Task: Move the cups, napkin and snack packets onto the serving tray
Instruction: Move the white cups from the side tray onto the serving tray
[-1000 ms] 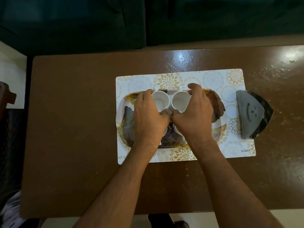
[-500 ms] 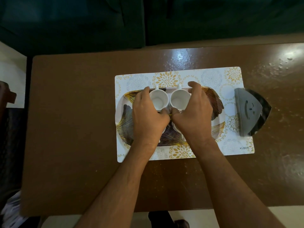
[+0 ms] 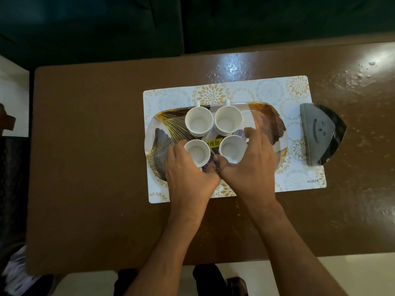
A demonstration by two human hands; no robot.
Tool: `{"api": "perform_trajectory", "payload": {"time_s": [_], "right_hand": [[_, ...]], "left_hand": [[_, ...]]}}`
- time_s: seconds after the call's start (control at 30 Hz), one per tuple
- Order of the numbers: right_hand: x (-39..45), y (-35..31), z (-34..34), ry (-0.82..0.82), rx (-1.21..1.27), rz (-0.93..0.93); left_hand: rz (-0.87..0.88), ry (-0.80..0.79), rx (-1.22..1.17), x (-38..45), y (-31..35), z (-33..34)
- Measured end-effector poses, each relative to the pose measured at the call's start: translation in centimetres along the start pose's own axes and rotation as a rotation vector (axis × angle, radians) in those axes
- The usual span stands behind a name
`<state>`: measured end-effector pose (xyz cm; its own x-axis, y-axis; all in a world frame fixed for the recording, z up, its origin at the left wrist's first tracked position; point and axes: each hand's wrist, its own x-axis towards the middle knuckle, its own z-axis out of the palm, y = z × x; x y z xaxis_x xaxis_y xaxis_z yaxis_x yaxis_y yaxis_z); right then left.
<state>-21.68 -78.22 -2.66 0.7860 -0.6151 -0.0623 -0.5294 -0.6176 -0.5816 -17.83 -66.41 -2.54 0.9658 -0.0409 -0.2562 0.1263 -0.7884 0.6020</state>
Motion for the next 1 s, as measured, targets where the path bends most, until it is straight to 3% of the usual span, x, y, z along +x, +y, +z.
{"api": "perform_trajectory", "payload": {"time_s": [1.0], "right_hand": [[-0.83, 0.85, 0.29, -0.013, -0.012, 0.017]], "left_hand": [[0.094, -0.012, -0.04, 0.27, 0.42, 0.42]]}}
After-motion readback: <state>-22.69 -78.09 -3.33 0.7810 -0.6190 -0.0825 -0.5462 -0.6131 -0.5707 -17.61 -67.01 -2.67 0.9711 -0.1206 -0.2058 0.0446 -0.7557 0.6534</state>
